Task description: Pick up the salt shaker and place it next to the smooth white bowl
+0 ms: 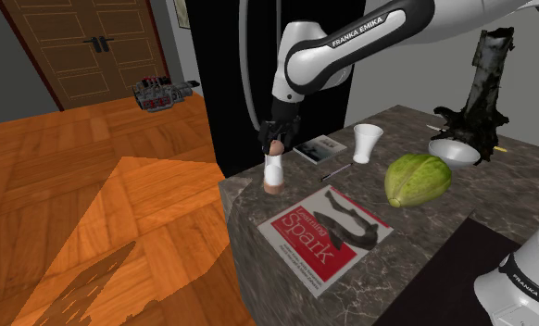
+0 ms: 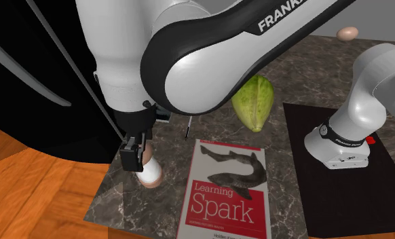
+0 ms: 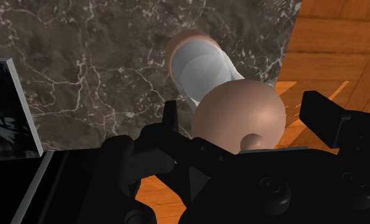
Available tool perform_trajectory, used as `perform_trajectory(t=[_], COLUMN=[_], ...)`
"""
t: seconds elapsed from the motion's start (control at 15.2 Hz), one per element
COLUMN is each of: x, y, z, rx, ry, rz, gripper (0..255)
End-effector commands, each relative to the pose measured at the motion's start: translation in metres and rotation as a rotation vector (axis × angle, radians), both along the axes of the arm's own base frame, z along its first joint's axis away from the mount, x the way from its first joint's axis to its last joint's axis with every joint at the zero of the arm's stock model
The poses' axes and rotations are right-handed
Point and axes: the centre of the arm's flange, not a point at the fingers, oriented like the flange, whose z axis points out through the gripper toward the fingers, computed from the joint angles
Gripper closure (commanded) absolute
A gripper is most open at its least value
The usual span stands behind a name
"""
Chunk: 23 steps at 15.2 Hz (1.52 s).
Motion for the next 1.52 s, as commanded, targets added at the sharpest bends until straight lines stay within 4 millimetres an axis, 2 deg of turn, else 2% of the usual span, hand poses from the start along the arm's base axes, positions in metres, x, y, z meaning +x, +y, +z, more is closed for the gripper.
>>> perform_trajectory(t=[0.0, 0.2, 0.26, 0.86, 1.45], x=[0.0, 0.0, 0.0, 0.0, 0.0], y=[0.0, 0.0, 0.0, 0.0, 0.0], z=[-0.001, -0.001, -0.001, -0.001, 0.047], rx=[0.0, 0.0, 0.0, 0.0, 0.0], ry=[0.0, 0.0, 0.0, 0.0, 0.0], rz=[0.0, 0.0, 0.0, 0.0, 0.0], gripper=[0, 0, 255, 255, 255])
